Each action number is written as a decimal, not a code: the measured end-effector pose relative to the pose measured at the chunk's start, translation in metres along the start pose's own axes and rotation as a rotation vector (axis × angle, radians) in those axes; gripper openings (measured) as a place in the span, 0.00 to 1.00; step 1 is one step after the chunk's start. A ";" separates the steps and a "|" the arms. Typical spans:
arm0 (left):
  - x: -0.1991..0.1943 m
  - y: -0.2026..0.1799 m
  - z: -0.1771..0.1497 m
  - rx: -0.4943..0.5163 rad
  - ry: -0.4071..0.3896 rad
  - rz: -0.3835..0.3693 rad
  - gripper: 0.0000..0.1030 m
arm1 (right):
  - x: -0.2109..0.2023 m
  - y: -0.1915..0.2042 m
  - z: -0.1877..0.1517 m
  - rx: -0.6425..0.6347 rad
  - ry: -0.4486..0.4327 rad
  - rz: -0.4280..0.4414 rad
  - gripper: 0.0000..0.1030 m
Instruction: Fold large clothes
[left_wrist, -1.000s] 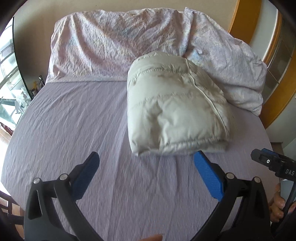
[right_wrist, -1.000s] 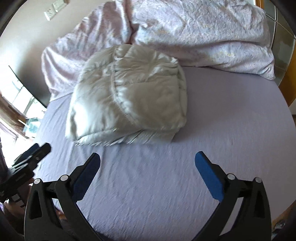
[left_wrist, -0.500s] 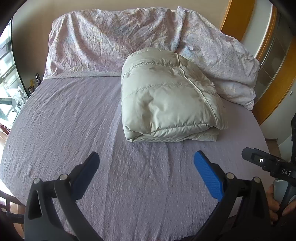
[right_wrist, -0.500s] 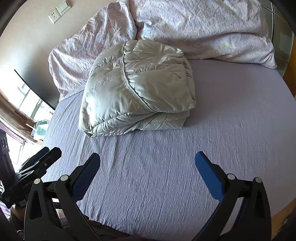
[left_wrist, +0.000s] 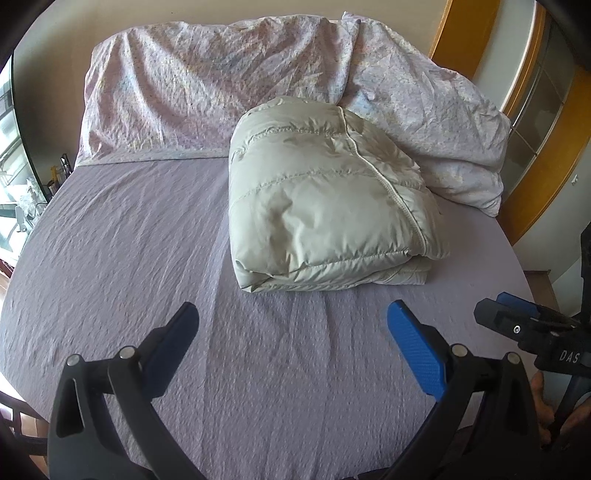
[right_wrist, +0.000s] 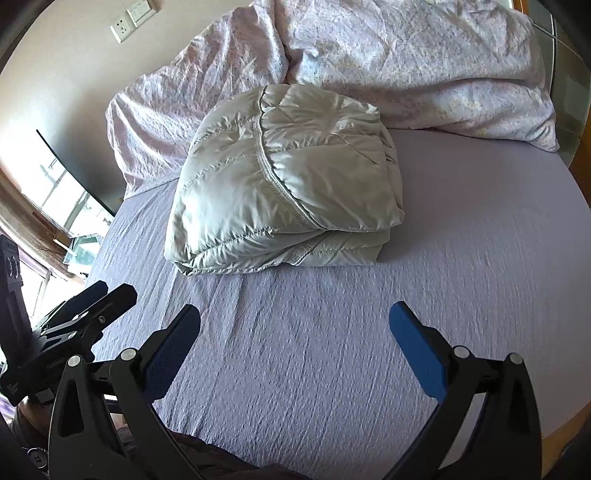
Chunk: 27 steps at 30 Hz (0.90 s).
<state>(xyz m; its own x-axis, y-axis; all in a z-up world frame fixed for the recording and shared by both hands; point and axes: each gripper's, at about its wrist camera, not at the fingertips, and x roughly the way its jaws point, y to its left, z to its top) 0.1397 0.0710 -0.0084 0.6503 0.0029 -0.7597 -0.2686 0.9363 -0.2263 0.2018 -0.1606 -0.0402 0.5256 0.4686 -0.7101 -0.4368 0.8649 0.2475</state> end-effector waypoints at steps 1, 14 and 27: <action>0.001 0.000 0.000 0.001 0.001 -0.003 0.98 | 0.000 0.000 0.000 0.001 -0.001 0.002 0.99; 0.006 0.000 0.004 0.000 0.004 -0.017 0.98 | 0.001 -0.003 0.003 0.004 -0.008 0.015 0.99; 0.008 -0.001 0.003 -0.004 0.007 -0.020 0.98 | 0.001 -0.002 0.002 0.006 -0.015 0.029 0.99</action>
<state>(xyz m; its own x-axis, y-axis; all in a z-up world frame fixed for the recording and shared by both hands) 0.1471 0.0714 -0.0122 0.6509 -0.0182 -0.7589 -0.2586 0.9346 -0.2442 0.2048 -0.1616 -0.0400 0.5234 0.4965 -0.6924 -0.4477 0.8517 0.2723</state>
